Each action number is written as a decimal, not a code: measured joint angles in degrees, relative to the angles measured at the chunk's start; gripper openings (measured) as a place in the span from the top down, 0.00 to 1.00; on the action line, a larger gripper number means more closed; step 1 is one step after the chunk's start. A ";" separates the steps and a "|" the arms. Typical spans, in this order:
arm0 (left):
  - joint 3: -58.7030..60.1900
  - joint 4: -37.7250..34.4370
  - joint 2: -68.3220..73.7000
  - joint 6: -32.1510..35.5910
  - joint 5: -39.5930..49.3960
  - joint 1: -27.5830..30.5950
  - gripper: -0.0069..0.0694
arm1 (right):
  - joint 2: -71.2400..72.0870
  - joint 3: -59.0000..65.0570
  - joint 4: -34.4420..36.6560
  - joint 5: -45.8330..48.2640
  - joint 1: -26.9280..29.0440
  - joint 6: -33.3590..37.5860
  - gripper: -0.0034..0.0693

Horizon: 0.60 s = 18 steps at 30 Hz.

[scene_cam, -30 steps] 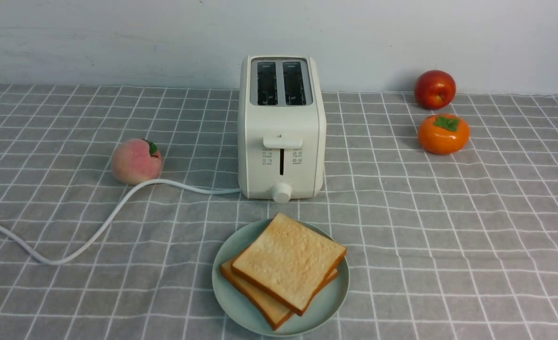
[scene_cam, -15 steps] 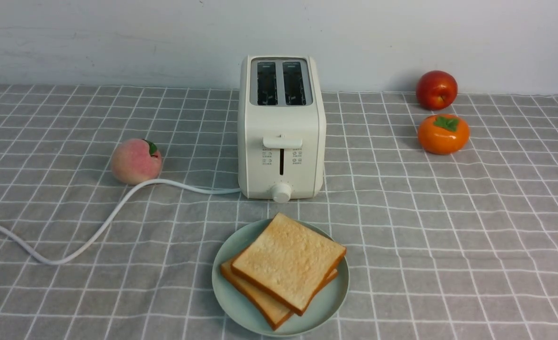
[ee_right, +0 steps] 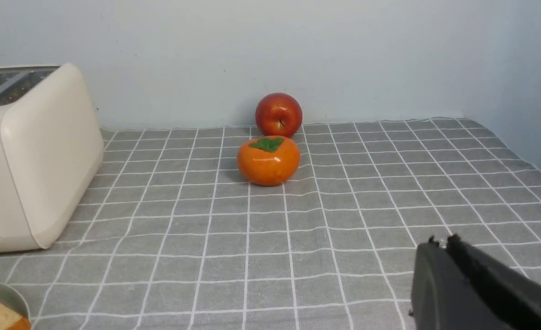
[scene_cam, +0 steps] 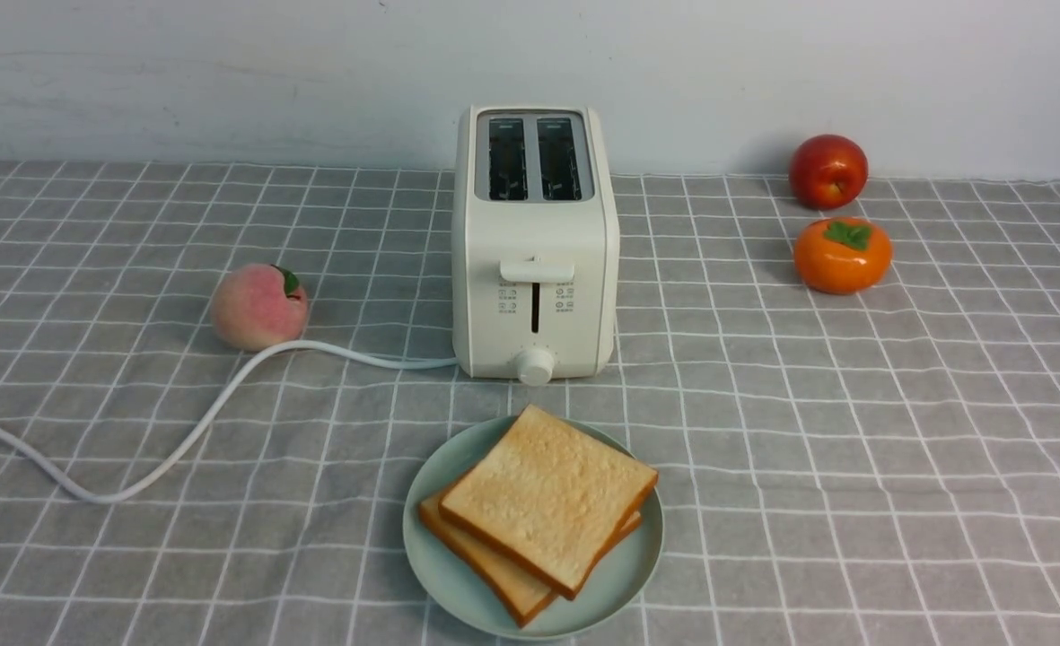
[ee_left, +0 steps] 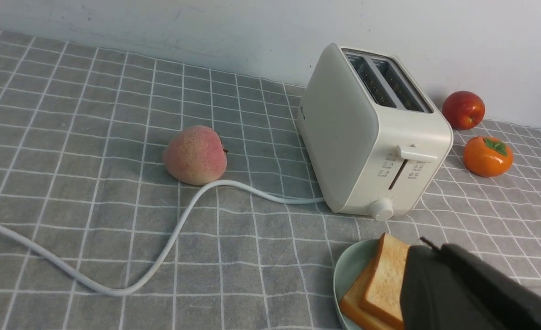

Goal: Take toasted bread from bread machine on grey coffee table place on plate.

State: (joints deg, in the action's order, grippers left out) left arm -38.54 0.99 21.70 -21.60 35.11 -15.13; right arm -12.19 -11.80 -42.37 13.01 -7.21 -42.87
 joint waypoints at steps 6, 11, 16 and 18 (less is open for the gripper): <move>17.83 -2.03 -8.41 0.00 -13.85 6.88 0.92 | 0.00 0.27 -0.33 0.05 0.00 -0.02 0.91; 35.89 -0.03 -18.75 0.00 -19.53 10.98 0.91 | 0.00 0.27 -0.33 0.19 0.00 -0.09 0.91; 40.24 0.69 -22.26 0.00 -13.08 11.09 0.91 | 0.04 0.34 -0.46 0.13 0.00 -0.09 0.90; 40.31 0.52 -22.26 0.00 -12.94 11.09 0.91 | 0.04 0.39 -0.54 0.13 0.00 -0.09 0.90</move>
State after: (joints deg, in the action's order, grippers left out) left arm 1.77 1.51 -0.56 -21.60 22.17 -4.04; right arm -12.15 -11.41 -42.91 13.13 -7.21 -42.95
